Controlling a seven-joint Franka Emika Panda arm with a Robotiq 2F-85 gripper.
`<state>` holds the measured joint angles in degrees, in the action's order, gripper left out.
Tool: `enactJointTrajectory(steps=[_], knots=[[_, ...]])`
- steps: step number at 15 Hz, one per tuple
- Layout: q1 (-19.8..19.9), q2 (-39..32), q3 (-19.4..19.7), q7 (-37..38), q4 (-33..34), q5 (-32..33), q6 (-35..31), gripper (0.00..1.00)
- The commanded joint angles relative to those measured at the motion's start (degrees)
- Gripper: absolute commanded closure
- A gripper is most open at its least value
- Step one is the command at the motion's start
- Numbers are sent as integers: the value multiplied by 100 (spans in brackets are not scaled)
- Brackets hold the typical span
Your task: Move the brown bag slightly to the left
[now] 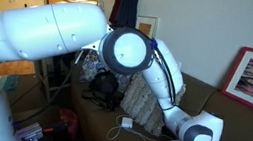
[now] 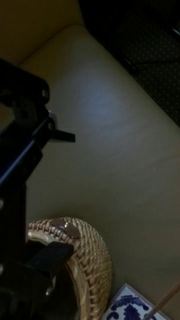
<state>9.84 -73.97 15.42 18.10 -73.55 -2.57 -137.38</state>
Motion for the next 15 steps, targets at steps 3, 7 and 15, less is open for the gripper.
enactJointTrajectory(steps=[3, 7, 15], knots=[[57, -28, -395, -454, 53, -1, -85, 0], [68, -38, -553, -622, 123, -27, -25, 0], [84, -90, -613, -639, 222, -51, -70, 0]])
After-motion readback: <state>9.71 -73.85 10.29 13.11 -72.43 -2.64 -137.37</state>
